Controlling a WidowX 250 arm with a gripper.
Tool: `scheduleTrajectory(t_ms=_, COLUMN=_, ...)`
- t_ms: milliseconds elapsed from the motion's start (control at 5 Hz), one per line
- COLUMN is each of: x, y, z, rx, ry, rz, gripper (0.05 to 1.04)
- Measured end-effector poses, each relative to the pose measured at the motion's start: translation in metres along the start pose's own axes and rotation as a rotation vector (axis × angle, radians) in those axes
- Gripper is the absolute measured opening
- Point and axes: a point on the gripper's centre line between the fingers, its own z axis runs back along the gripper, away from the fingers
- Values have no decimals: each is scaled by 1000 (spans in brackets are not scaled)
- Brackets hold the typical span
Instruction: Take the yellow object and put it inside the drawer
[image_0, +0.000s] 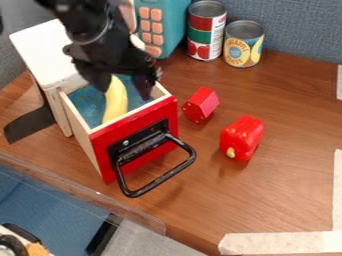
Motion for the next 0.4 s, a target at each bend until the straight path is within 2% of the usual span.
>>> scheduleTrajectory(t_ms=200, x=1, y=-24, z=15, rx=-34, ry=65, rz=-162, gripper=1001)
scheduleTrajectory(t_ms=400, x=-9, y=-48, z=23, rx=-34, ry=129, rz=-293, gripper=1001)
